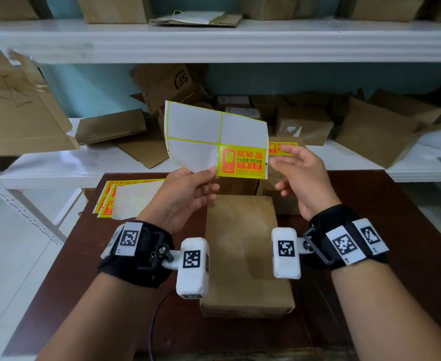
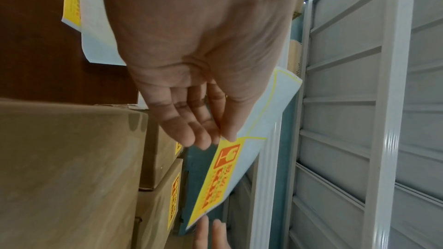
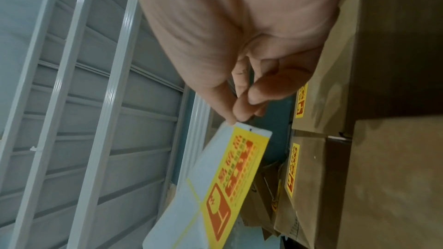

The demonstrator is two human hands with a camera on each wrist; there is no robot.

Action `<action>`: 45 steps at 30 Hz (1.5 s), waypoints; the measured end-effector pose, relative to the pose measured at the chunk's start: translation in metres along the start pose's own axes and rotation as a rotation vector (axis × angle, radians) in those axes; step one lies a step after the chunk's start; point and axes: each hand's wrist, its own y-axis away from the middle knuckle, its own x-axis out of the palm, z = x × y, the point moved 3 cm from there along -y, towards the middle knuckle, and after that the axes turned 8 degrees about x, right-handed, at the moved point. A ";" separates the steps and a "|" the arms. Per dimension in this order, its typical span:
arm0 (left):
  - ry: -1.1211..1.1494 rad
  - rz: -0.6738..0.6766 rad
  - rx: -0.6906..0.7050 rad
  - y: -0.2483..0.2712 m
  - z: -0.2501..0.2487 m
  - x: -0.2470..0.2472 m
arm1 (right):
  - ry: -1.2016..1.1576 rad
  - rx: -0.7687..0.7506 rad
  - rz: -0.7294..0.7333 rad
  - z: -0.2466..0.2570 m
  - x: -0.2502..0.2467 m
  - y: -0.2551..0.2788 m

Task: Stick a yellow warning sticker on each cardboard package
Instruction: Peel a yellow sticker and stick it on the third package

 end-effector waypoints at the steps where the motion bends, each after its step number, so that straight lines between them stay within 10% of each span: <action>1: 0.008 -0.017 0.002 0.000 0.000 -0.001 | 0.025 -0.012 -0.019 0.001 -0.002 0.000; 19: 0.023 0.088 0.017 0.015 -0.005 0.020 | 0.449 -0.187 0.336 0.019 0.024 0.020; 45: 0.279 0.071 0.034 0.017 -0.001 0.025 | 0.451 -0.385 0.130 0.017 0.034 0.016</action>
